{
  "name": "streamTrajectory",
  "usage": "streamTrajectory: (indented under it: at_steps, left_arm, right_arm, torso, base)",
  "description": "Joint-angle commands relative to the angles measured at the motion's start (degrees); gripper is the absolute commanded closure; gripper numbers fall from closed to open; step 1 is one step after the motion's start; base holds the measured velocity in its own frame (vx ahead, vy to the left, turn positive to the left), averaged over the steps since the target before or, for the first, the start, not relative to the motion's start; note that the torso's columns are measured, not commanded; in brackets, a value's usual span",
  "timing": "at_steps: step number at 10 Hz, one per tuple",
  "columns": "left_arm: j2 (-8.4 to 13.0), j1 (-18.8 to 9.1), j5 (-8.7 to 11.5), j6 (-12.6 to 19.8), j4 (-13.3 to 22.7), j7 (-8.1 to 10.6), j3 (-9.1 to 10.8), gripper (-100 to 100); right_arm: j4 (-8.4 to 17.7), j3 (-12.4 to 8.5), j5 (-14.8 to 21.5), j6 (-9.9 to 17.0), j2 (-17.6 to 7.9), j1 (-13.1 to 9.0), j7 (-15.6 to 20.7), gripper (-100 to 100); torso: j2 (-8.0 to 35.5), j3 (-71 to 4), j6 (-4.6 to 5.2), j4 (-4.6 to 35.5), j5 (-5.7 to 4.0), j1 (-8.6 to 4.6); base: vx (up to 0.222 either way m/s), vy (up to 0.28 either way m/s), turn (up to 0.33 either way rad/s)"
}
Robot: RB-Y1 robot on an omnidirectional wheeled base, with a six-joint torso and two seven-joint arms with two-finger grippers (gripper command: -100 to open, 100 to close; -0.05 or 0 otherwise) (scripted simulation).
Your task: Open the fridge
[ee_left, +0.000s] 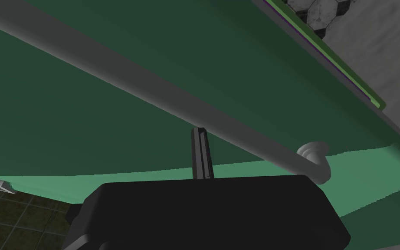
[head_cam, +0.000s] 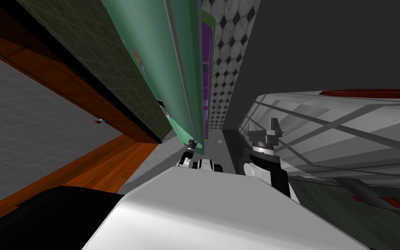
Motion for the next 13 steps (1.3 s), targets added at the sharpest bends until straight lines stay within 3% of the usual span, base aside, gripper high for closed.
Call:
streamTrajectory:
  at_steps: [1,8,9,10,13]
  left_arm:
    - [1.26,0.38,-0.03,0.01,-0.8,0.6,-1.65,100]
    - [6.2,1.89,0.0,0.27,-4.25,2.74,-7.59,100]
    - [5.76,1.75,0.0,0.19,-3.86,2.52,-7.06,100]
    - [5.53,1.62,0.42,1.94,-5.38,2.56,-7.07,-100]
    - [4.81,1.22,1.2,5.54,-8.08,2.45,-6.83,-100]
  right_arm:
    - [0.01,-0.01,0.0,0.0,-0.01,0.01,0.0,0]
    - [0.01,-0.01,0.0,0.0,0.0,0.01,0.0,0]
    - [0.01,-0.01,0.0,0.0,0.0,0.01,0.0,0]
    - [0.01,0.0,0.0,0.0,0.01,0.03,0.0,0]
    - [-0.01,0.01,0.0,-0.01,0.02,0.04,0.0,0]
  torso:
    - [-0.07,0.0,-0.03,0.01,0.04,-0.03]
    - [-0.38,-0.19,-0.01,-0.07,-0.16,-0.67]
    - [-0.49,-0.28,-0.01,-0.12,-0.16,-0.66]
    - [-0.67,-0.38,-0.02,-0.16,-0.23,-0.99]
    - [-0.58,-0.34,-0.01,-0.14,-0.18,-0.73]
  base:
    - [-0.1,0.23,-0.086]
    - [-0.144,0.263,-0.124]
    - [-0.059,0.106,-0.032]
    - [0.023,-0.004,0.019]
    - [0.086,-0.05,0.015]
